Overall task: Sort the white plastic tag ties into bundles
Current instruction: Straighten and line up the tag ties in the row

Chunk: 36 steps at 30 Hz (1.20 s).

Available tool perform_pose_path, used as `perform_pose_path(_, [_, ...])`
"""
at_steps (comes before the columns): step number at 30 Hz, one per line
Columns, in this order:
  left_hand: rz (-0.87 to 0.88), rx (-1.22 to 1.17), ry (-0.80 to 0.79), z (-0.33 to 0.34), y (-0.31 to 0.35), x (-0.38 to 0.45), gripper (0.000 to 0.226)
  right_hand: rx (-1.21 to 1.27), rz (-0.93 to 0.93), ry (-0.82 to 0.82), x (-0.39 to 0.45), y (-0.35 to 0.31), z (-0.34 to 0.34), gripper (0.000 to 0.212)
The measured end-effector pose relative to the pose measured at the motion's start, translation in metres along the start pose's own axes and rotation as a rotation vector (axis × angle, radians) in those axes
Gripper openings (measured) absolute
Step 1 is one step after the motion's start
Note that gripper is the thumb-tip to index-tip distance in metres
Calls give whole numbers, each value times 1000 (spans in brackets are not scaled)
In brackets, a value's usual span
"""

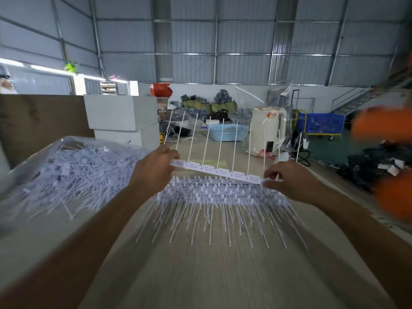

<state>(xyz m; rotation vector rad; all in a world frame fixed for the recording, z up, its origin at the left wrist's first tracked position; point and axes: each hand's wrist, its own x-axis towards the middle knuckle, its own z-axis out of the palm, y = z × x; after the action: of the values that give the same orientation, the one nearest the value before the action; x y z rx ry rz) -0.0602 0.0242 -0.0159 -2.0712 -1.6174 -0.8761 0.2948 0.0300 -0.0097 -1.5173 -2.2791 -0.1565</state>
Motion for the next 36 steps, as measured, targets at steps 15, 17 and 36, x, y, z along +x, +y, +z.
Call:
perform_pose_path(15, [40,41,-16,-22,-3,-89,26,244,-238,89,-71,3,25,41])
perform_pose_path(17, [43,34,-38,-19,-7,-91,24,297,-234,137,-74,8,27,51])
perform_pose_path(36, [-16,-203,-37,1,8,-99,24,474,141,215,-77,-3,40,20])
